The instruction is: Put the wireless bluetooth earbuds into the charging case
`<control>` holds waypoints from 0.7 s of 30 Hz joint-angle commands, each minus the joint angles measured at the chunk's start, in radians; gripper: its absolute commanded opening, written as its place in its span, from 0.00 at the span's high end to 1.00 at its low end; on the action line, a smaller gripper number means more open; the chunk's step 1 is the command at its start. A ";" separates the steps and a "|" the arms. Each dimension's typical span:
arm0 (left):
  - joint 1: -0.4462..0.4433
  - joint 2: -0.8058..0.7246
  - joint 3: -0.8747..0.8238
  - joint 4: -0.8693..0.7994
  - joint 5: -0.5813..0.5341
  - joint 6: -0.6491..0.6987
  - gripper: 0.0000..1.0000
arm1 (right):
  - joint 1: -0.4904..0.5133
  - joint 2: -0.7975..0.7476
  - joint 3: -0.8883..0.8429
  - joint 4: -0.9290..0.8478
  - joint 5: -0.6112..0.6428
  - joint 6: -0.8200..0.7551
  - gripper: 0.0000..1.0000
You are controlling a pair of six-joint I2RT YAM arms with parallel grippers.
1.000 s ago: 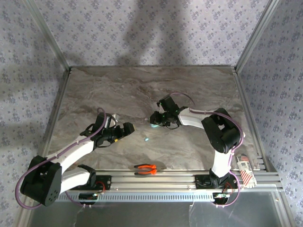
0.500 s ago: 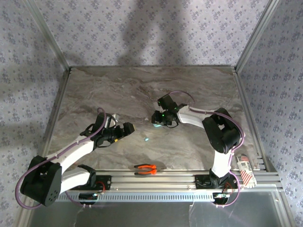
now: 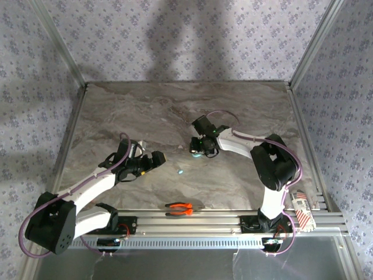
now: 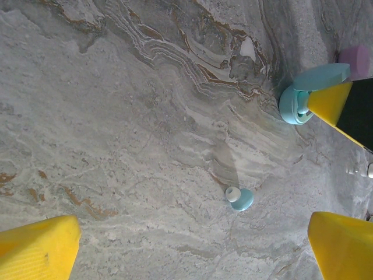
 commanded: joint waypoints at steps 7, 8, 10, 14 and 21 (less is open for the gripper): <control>0.011 -0.023 0.012 -0.030 0.024 0.017 0.00 | 0.008 -0.097 0.044 -0.067 0.055 -0.021 0.70; 0.010 -0.026 0.013 -0.032 0.024 0.017 0.00 | 0.009 -0.115 0.042 -0.068 0.056 -0.024 0.68; 0.008 -0.036 0.015 -0.035 0.024 0.013 0.00 | 0.008 -0.149 0.034 -0.073 0.061 -0.029 0.66; -0.005 -0.068 0.025 -0.049 0.021 0.001 0.00 | 0.004 -0.241 -0.013 -0.082 0.068 -0.029 0.61; -0.108 -0.150 0.075 -0.137 -0.028 -0.013 0.00 | -0.006 -0.454 -0.126 -0.142 0.099 -0.060 0.43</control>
